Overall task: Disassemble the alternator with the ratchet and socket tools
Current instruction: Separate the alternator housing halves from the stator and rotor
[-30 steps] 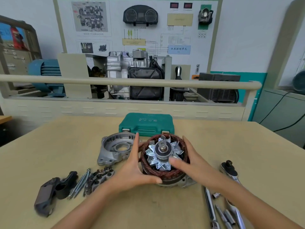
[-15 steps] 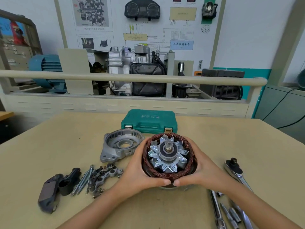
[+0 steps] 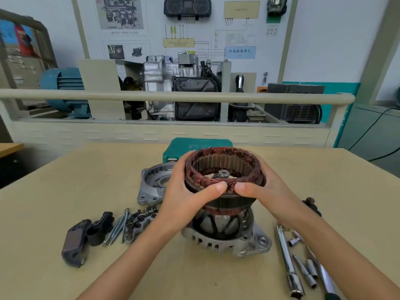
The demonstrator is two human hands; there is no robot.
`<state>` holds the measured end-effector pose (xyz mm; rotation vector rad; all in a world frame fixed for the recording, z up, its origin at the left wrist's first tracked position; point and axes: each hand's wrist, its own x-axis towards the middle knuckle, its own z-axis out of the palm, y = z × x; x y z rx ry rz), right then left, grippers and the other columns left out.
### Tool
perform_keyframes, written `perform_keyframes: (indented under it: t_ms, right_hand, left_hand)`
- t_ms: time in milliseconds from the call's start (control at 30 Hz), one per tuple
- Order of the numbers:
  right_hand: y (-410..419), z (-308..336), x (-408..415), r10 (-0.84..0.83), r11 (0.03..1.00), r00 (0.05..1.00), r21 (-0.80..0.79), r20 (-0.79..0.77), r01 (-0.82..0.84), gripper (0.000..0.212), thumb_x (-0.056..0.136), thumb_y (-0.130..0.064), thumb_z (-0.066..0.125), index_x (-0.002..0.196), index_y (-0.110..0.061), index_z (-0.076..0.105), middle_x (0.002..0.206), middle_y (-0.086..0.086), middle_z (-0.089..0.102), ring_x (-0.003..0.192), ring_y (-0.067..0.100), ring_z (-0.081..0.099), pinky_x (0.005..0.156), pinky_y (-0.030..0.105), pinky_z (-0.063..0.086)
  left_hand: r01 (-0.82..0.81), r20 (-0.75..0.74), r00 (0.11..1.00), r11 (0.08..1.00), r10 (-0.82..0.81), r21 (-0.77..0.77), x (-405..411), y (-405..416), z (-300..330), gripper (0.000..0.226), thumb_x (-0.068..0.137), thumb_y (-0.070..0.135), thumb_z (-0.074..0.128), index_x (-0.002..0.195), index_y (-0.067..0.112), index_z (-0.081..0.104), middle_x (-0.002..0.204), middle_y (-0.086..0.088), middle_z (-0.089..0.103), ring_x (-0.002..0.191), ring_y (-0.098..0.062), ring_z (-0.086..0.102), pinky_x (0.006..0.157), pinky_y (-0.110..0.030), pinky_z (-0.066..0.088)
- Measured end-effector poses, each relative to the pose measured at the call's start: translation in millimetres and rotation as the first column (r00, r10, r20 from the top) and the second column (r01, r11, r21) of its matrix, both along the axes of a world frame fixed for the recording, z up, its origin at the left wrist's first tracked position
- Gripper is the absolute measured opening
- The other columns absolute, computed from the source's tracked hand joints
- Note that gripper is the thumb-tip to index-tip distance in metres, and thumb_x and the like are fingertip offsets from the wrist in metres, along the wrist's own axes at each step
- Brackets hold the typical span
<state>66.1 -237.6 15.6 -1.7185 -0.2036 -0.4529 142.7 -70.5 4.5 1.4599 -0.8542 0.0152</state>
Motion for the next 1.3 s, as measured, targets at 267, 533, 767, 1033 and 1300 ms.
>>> perform_keyframes:
  t_ms: [267, 533, 767, 1033, 1300]
  right_hand:
    - [-11.2, 3.2, -4.4, -0.073, 0.997, 0.997, 0.01, -0.03, 0.073, 0.091, 0.044, -0.056, 0.083, 0.124, -0.025, 0.051, 0.115, -0.005, 0.066, 0.108, 0.012, 0.062, 0.082, 0.023, 0.052]
    - [-19.7, 31.3, 3.7, -0.114, 0.992, 0.993, 0.056, -0.037, 0.116, 0.097, 0.041, -0.063, 0.082, 0.123, -0.021, 0.053, 0.115, 0.002, 0.067, 0.107, 0.018, 0.064, 0.089, 0.035, 0.052]
    - [-22.9, 31.9, 10.9, -0.154, 0.983, 0.985, 0.094, -0.077, 0.161, 0.077, 0.051, -0.048, 0.077, 0.12, -0.021, 0.055, 0.112, 0.002, 0.067, 0.103, 0.018, 0.065, 0.084, 0.033, 0.053]
    - [-27.7, 57.8, 31.7, -0.161, 0.98, 0.978, 0.094, -0.136, 0.174, 0.092, 0.044, -0.055, 0.081, 0.122, -0.015, 0.054, 0.115, 0.005, 0.066, 0.107, 0.021, 0.063, 0.097, 0.042, 0.048]
    - [-49.8, 67.5, 62.1, -0.182, 0.98, 0.967, -0.109, -0.179, 0.164, 0.085, 0.051, -0.051, 0.076, 0.128, -0.025, 0.05, 0.119, -0.004, 0.062, 0.107, 0.01, 0.059, 0.088, 0.024, 0.05]
  left_hand:
    - [-0.008, -0.039, 0.999, 0.999, 0.009, 0.034, -3.9, -15.6, 7.6, 0.082, 0.049, 0.058, 0.07, 0.124, 0.034, 0.044, 0.121, 0.009, 0.054, 0.107, 0.0, 0.056, 0.091, -0.025, 0.05]
    - [-0.016, 0.014, 1.0, 0.997, 0.015, 0.07, 11.1, -25.6, 47.0, 0.097, 0.049, 0.063, 0.07, 0.136, 0.039, 0.034, 0.112, 0.027, 0.05, 0.102, 0.007, 0.056, 0.091, -0.029, 0.051]
    - [-0.004, -0.042, 0.999, 0.993, 0.009, 0.117, 24.2, -31.1, 48.6, 0.108, 0.045, 0.065, 0.071, 0.141, 0.033, 0.031, 0.114, 0.026, 0.048, 0.108, -0.001, 0.055, 0.095, -0.033, 0.049]
    - [0.056, -0.09, 0.995, 0.987, -0.043, 0.149, 58.7, -40.9, 71.9, 0.102, 0.045, 0.065, 0.071, 0.136, 0.027, 0.041, 0.115, 0.01, 0.058, 0.099, -0.007, 0.064, 0.085, -0.027, 0.053]
    - [0.086, -0.001, 0.996, 0.964, -0.089, 0.253, 107.6, -51.1, 75.7, 0.094, 0.053, 0.049, 0.078, 0.137, 0.022, 0.043, 0.111, 0.017, 0.06, 0.096, 0.006, 0.061, 0.079, -0.013, 0.051]
